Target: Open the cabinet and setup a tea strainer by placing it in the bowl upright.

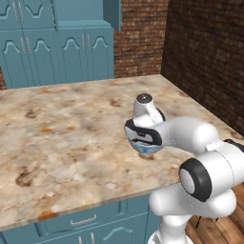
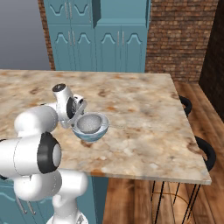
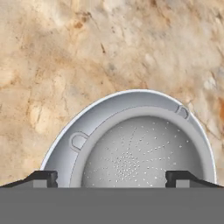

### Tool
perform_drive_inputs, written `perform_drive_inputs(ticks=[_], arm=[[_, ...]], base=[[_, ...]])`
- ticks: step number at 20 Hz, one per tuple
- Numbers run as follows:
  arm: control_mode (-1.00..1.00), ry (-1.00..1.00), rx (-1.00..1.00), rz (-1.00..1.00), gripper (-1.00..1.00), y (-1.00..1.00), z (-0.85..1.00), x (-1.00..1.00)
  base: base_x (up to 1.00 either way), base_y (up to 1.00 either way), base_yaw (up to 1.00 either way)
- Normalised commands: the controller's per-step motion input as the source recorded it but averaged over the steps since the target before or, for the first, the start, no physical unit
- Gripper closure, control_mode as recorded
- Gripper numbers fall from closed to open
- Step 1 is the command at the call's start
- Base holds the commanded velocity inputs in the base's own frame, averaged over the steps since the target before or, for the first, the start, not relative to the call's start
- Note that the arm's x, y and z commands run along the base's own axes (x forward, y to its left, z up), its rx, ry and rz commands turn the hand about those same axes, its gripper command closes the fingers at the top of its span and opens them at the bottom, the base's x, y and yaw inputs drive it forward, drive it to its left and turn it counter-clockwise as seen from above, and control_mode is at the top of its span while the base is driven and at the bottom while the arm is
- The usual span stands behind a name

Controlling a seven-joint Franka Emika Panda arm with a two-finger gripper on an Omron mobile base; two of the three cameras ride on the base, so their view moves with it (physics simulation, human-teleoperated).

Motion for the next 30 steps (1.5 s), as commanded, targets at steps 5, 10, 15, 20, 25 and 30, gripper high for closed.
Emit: perform_drive_inputs(ticks=[5, 10, 15, 20, 25, 30], arm=[[-1.00, 0.15, 0.01, -0.01, -1.00, -0.01, 0.48, -0.07], [-1.00, 0.22, 0.12, -0.21, -1.00, 0.00, 0.67, -0.41], [-1.00, 0.15, 0.18, -0.74, -1.00, 0.00, 0.35, -0.50], [-1.00, 0.00, 0.11, -0.60, -1.00, 0.00, 0.42, -0.90], [-1.00, -0.17, 0.00, -0.41, -1.00, 0.00, 0.35, -1.00], [-1.00, -0.07, -0.01, -0.39, -1.00, -0.08, 0.66, -0.81]], base=[[0.00, 0.00, 0.00], [0.00, 0.00, 0.00], [0.00, 0.00, 0.00], [0.00, 0.00, 0.00], [0.00, 0.00, 0.00], [0.00, 0.00, 0.00]])
